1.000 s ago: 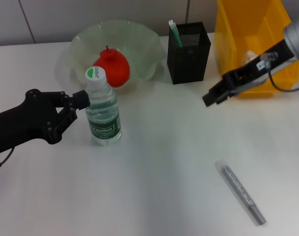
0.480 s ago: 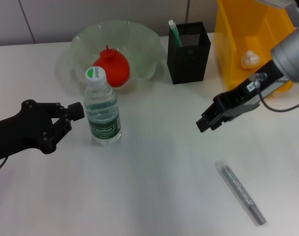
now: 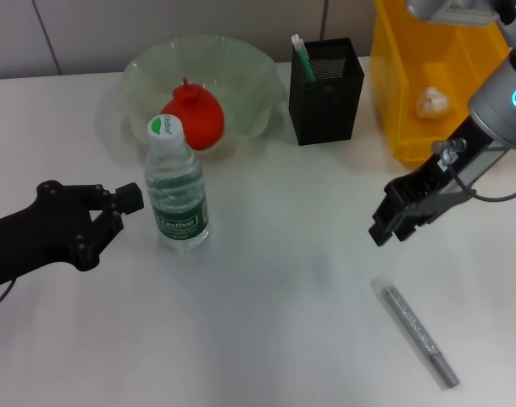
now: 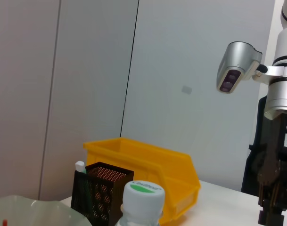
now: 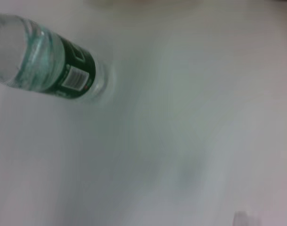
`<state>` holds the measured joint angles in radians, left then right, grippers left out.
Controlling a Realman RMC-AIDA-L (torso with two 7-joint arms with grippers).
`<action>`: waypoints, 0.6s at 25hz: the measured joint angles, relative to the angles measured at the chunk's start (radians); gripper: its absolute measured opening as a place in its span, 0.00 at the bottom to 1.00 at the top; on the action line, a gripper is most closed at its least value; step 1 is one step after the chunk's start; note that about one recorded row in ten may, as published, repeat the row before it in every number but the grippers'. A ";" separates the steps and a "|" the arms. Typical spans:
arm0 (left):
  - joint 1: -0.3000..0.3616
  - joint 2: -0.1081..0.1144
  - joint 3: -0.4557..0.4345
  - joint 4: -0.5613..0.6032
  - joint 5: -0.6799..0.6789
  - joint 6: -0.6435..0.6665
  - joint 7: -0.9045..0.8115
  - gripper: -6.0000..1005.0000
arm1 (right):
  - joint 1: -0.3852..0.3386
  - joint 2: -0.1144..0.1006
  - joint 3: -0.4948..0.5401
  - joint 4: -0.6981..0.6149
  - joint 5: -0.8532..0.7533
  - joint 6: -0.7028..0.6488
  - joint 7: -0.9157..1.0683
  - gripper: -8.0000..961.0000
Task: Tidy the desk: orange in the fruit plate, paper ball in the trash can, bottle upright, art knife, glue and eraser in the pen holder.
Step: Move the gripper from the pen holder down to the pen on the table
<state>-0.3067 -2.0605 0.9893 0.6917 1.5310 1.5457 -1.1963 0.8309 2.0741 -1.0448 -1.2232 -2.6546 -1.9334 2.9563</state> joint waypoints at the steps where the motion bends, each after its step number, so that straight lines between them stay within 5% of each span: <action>1: 0.000 0.000 0.000 0.000 0.000 0.000 0.000 0.03 | 0.006 0.002 0.000 0.010 -0.006 -0.004 0.000 0.32; 15: -0.013 -0.001 -0.064 -0.028 -0.010 -0.011 0.029 0.03 | 0.079 0.014 -0.047 0.145 -0.123 0.028 0.004 0.32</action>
<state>-0.3199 -2.0617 0.9256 0.6635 1.5209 1.5349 -1.1673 0.9102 2.0879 -1.0914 -1.0778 -2.7777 -1.9054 2.9603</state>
